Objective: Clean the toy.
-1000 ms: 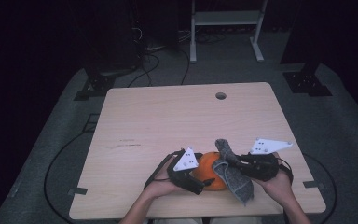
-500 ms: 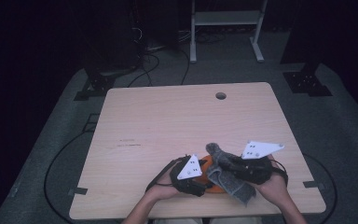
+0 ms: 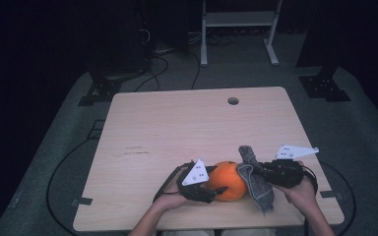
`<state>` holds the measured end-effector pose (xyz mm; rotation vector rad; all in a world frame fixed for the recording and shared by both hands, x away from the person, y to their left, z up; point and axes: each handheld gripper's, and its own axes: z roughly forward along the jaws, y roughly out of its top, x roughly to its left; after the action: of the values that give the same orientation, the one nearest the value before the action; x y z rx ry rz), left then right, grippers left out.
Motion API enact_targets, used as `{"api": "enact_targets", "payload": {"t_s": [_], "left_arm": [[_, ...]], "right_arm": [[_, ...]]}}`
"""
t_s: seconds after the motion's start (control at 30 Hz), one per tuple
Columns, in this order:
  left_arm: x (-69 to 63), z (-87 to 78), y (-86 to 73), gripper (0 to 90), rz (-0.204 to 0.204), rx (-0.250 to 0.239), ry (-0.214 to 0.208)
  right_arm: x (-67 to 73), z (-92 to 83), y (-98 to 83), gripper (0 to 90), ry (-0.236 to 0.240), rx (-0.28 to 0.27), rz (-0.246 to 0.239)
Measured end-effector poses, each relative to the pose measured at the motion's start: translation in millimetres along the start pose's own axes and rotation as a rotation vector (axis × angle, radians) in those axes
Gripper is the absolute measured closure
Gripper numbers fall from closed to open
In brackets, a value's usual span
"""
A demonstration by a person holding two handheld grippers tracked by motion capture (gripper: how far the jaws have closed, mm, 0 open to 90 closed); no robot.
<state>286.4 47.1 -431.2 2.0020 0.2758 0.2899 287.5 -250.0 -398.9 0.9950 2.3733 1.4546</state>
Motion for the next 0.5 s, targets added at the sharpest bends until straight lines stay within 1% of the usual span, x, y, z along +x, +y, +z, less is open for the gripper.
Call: {"api": "enact_targets", "payload": {"t_s": [0.07, 0.1, 0.17, 0.2, 0.23, 0.27, 0.3, 0.33, 0.37, 0.43, 0.5], "left_arm": [[-0.9, 0.2, 1.8, 33.2, -0.002, 0.000, 0.015], [-1.4, 0.7, 2.6, 33.6, 0.001, 0.005, 0.023], [-2.0, 2.7, 3.0, 33.9, -0.003, 0.005, 0.029], [-2.1, 3.4, 2.9, 34.0, -0.004, 0.003, 0.031], [-1.9, 3.5, 3.1, 34.0, -0.006, 0.003, 0.037], [-1.5, 3.0, 2.9, 34.0, -0.009, 0.004, 0.039], [-0.9, 2.0, 2.1, 34.1, -0.016, 0.001, 0.046], [0.6, 0.8, 1.0, 34.1, -0.024, 0.000, 0.049], [3.0, -0.6, -0.4, 34.2, -0.043, -0.008, 0.048], [6.1, -2.1, -0.9, 34.7, -0.062, -0.018, 0.053], [6.5, -2.7, 0.1, 35.1, -0.067, -0.024, 0.057]], "right_arm": [[6.0, -2.2, 4.7, 78.4, 0.007, -0.015, -0.020], [10.7, -3.0, 7.7, 78.4, 0.018, -0.026, -0.031], [21.9, -2.5, 14.9, 78.4, 0.058, -0.048, -0.057], [27.9, -0.9, 18.7, 78.3, 0.084, -0.058, -0.078], [32.8, 0.6, 21.2, 78.3, 0.095, -0.057, -0.094], [40.0, 3.7, 24.6, 78.3, 0.097, -0.053, -0.122], [42.6, 5.4, 25.8, 78.3, 0.087, -0.048, -0.140], [43.1, 7.0, 26.2, 78.3, 0.082, -0.047, -0.146], [40.3, 8.0, 25.2, 78.3, 0.083, -0.051, -0.135], [28.5, 9.5, 18.2, 78.3, 0.059, -0.049, -0.101], [14.0, 9.7, 8.8, 78.3, 0.065, -0.057, -0.033]]}}
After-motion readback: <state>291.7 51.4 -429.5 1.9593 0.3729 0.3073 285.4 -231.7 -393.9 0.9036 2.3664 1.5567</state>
